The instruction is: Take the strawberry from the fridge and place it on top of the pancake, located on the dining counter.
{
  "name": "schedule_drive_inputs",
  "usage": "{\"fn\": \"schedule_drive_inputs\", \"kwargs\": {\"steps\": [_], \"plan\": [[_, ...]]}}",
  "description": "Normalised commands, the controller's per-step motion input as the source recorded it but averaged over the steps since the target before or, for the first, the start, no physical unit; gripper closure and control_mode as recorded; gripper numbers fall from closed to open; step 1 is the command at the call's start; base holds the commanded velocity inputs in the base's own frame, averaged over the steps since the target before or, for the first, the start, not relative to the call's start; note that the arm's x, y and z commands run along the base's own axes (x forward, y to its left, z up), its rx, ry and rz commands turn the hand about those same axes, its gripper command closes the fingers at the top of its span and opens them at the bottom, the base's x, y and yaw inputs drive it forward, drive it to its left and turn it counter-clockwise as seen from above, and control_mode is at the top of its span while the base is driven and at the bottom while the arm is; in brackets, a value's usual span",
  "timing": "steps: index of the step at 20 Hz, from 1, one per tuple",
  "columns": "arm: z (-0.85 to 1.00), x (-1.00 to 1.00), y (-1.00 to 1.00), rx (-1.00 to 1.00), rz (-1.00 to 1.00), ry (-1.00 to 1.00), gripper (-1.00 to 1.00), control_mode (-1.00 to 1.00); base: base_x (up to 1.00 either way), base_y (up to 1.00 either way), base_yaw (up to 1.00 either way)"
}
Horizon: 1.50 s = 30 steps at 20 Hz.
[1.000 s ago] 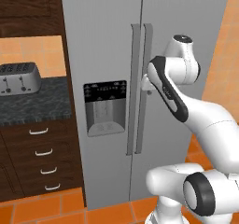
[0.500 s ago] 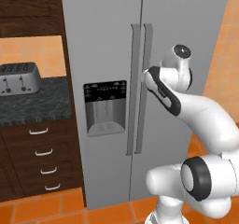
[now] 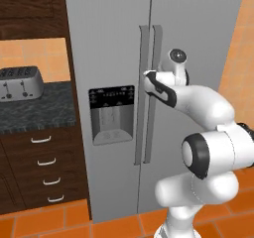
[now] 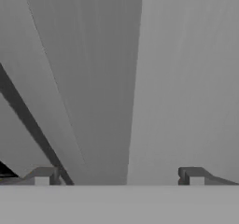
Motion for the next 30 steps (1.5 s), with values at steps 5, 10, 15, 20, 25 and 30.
{"fn": "schedule_drive_inputs", "kwargs": {"steps": [5,10,15,20,25,30], "plan": [[-0.08,0.51,0.0,0.0,0.0,-0.07,-1.0,-1.0,0.0,0.0,0.0],[-0.14,0.54,-0.03,0.0,0.0,-0.15,-1.0,-1.0,0.0,0.0,0.0],[-0.17,0.41,-0.05,0.0,0.0,-0.16,1.0,-1.0,0.0,0.0,0.0],[-0.05,0.16,0.0,0.0,0.0,-0.07,1.0,-1.0,0.0,0.0,0.0],[0.0,-0.29,-0.22,0.0,0.0,0.0,1.0,-1.0,0.0,0.0,0.0],[-0.01,-0.97,-0.63,0.0,0.0,0.06,1.0,-1.0,0.0,0.0,0.0]]}}
